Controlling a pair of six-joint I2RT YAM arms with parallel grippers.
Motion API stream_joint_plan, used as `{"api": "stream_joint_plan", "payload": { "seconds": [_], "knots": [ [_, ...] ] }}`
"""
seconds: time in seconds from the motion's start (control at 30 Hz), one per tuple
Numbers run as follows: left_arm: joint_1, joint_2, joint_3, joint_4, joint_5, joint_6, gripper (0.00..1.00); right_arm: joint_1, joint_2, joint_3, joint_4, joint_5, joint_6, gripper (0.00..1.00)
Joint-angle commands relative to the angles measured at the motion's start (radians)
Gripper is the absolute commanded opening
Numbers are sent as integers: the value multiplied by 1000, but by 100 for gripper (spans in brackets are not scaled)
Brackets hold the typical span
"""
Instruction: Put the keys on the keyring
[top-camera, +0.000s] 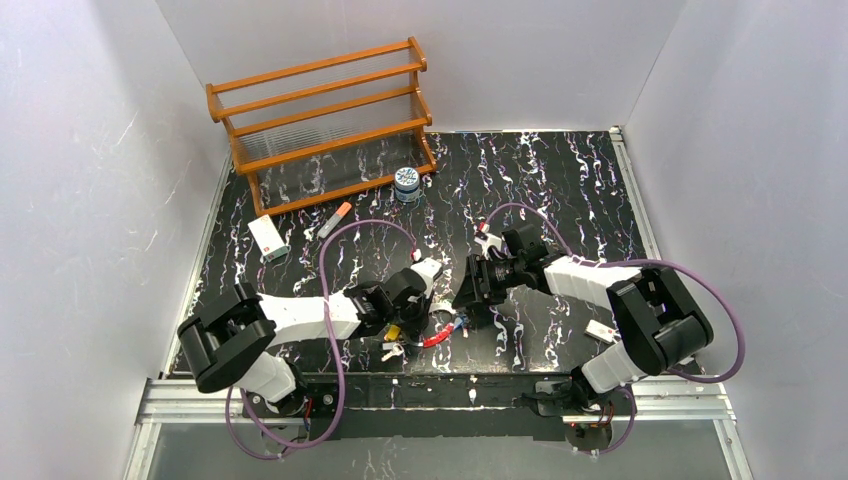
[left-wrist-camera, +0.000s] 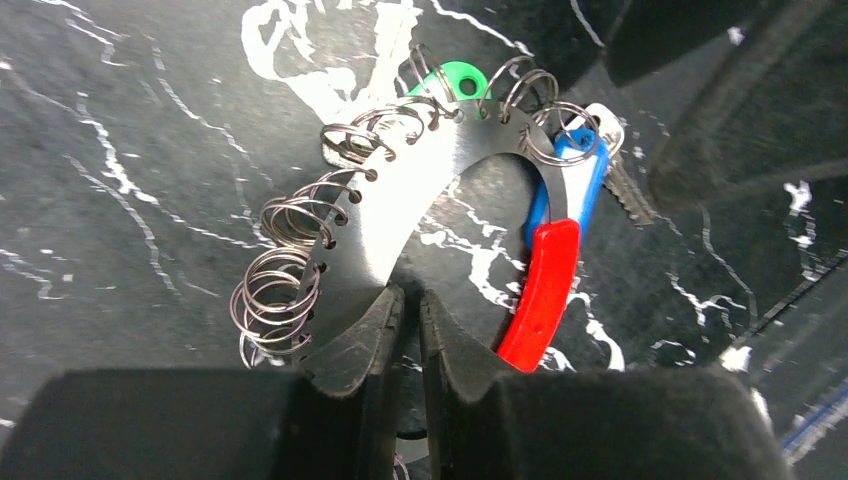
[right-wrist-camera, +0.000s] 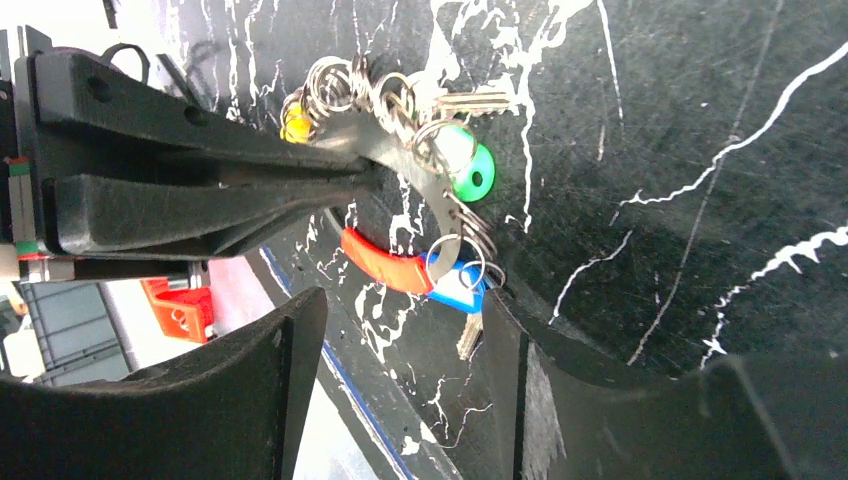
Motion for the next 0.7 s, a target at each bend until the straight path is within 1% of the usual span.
{"api": "stream_joint_plan", "payload": {
  "seconds": [0.0, 0.17, 0.33, 0.43, 0.5, 0.57, 0.67],
  "knots": [
    [3, 35, 14, -211, -148, 123, 9, -2, 17, 3, 49, -61, 11, 66],
    [4, 42, 34, -166, -167, 203, 4, -3, 10, 44, -7, -16, -20, 66],
    [4, 81, 84, -162, -160, 284, 4, -3, 12, 74, -23, 12, -38, 66],
    [3, 88, 114, -165, -119, 335, 7, -2, 26, 87, -24, 25, -52, 66],
    [4, 72, 118, -162, -106, 350, 11, -3, 36, 94, -16, 28, -61, 66],
    [4, 43, 111, -146, -87, 355, 16, -4, 42, 97, 1, 29, -65, 65],
    [3, -22, 74, -91, -72, 336, 19, -7, 48, 105, 17, 33, -72, 65]
  ]
}}
